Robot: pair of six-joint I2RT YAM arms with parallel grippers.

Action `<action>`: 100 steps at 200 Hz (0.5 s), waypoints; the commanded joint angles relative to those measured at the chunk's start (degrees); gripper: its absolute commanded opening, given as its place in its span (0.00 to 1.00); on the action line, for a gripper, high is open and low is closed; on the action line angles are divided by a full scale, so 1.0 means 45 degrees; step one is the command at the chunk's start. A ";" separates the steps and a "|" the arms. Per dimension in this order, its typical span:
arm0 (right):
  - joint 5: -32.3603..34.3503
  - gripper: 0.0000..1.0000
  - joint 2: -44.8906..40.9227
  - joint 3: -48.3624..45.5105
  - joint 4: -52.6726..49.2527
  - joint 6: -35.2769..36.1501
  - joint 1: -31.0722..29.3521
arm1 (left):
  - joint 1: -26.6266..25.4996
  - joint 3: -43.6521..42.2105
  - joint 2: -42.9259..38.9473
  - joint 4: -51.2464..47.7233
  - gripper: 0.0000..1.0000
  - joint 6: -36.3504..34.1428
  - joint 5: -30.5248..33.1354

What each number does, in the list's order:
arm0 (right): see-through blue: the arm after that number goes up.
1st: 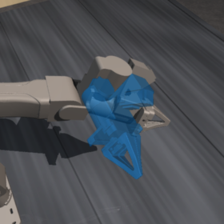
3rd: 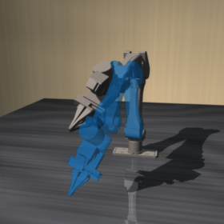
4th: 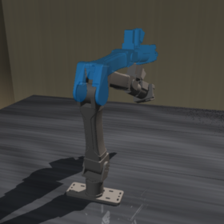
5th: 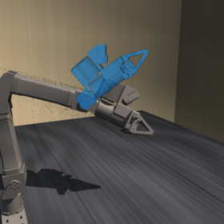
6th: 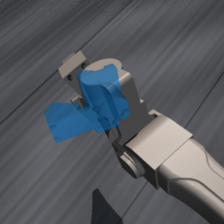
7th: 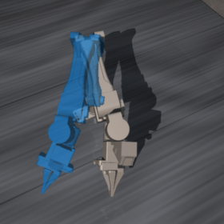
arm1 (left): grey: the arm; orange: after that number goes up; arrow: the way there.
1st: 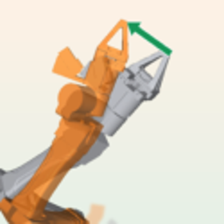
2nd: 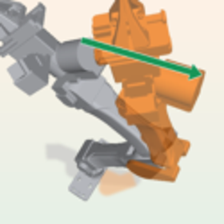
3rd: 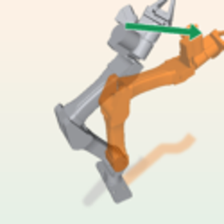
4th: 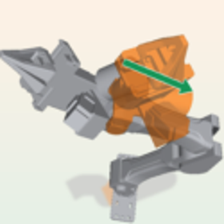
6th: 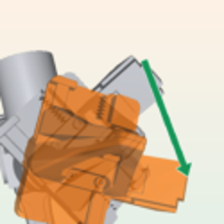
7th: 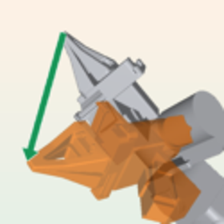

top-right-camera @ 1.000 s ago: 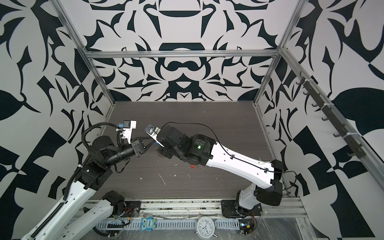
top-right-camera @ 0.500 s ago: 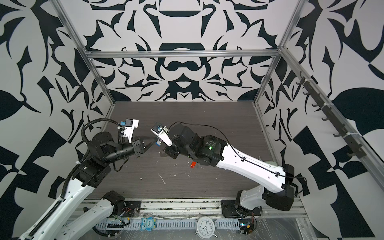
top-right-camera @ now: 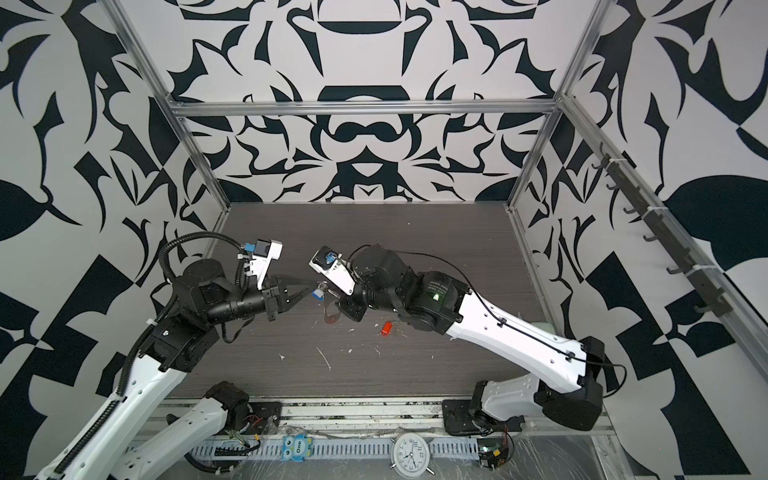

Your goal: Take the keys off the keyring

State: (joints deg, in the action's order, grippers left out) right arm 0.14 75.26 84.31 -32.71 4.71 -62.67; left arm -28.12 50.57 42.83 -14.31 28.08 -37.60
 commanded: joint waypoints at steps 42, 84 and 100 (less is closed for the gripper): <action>-0.0539 0.00 -0.0202 0.0385 0.0862 0.0121 0.0041 | 0.0013 0.0228 -0.0515 -0.0219 0.25 -0.0681 0.0247; -0.0235 0.00 -0.0068 0.0648 0.0688 0.0007 0.0046 | 0.0018 0.0118 -0.1084 -0.0112 0.40 -0.0904 0.0752; -0.0049 0.00 -0.0009 0.0754 0.0609 -0.0049 0.0047 | 0.0018 0.0111 -0.1248 -0.0221 0.42 -0.0904 0.1121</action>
State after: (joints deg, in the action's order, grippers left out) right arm -1.23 75.48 84.49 -32.16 4.69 -62.65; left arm -28.12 50.61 38.46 -15.27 25.04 -34.72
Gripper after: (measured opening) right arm 0.043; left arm 0.406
